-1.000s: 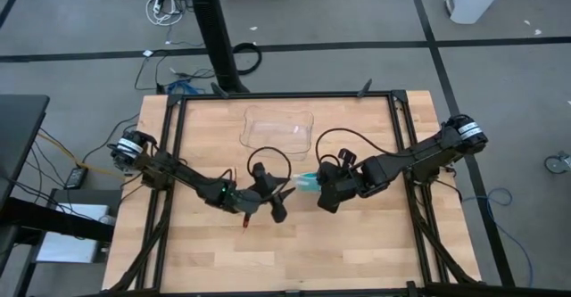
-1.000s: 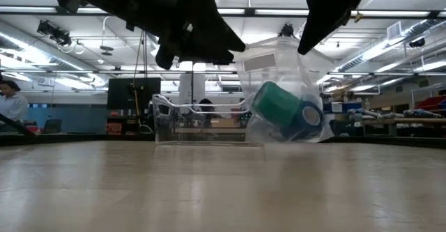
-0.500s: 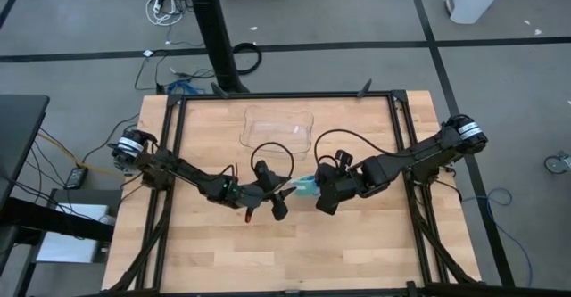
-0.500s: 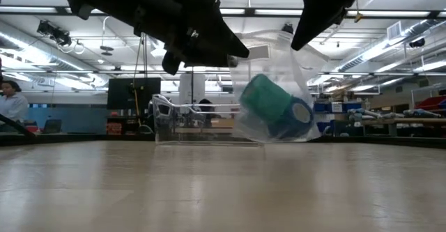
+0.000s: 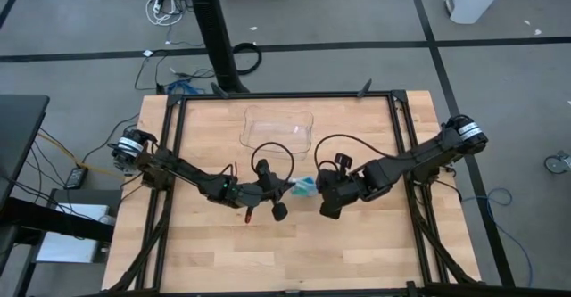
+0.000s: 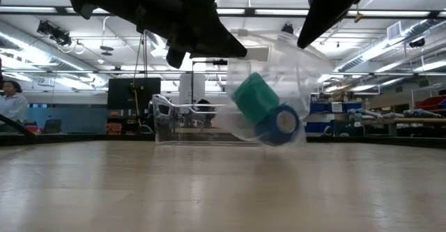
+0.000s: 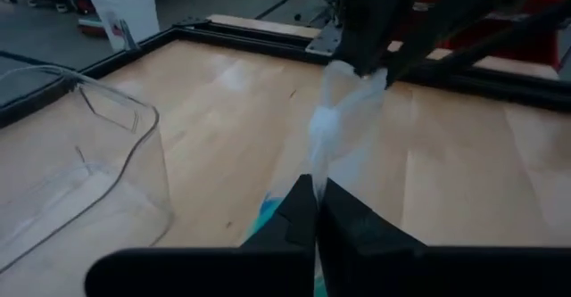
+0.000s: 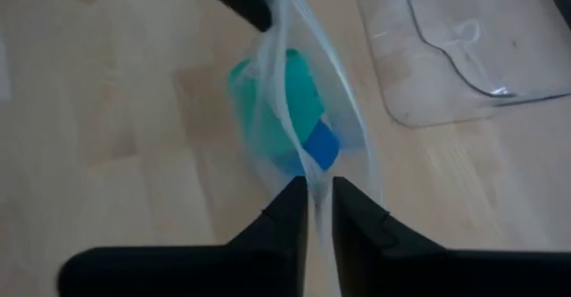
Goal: Roll bandage
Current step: Close the transparent zip bag
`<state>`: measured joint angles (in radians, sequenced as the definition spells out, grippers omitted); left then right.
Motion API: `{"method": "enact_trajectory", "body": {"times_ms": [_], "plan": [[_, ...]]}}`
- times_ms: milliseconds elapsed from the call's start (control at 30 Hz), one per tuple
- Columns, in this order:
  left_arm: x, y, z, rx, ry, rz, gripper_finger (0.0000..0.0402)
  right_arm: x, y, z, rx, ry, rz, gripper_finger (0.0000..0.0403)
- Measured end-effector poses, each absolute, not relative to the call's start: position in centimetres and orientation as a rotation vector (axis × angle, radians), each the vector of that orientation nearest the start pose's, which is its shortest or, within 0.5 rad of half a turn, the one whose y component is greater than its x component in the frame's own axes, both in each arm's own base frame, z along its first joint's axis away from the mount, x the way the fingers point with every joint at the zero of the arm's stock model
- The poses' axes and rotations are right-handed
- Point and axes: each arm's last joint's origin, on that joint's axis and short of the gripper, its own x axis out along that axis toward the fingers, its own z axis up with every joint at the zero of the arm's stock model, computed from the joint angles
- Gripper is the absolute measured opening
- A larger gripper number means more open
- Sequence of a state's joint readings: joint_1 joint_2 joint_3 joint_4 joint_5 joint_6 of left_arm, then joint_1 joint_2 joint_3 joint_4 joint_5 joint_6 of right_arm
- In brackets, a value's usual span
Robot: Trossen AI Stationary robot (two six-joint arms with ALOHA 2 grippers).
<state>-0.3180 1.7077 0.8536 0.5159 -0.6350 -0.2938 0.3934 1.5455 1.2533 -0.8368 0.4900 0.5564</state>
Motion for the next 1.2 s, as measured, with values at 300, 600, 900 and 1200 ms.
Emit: {"method": "enact_trajectory", "body": {"times_ms": [300,600,900,1200], "plan": [[33.7,-9.5,19.0,-0.07,0.267,0.279,0.0003,28.3,11.3,29.0,-0.034,0.801,-0.312,0.0088],[33.8,-9.7,19.2,-0.086,0.248,0.242,0.0001,32.2,11.2,28.4,-0.14,0.685,-0.1,0.0092],[33.6,-10.2,19.2,-0.083,0.248,0.225,0.0001,32.7,9.9,28.4,-0.129,0.69,-0.075,0.0117],[33.6,-10.2,19.2,-0.084,0.249,0.226,0.0001,33.0,9.7,27.3,-0.1,0.734,-0.024,0.0116]]}}
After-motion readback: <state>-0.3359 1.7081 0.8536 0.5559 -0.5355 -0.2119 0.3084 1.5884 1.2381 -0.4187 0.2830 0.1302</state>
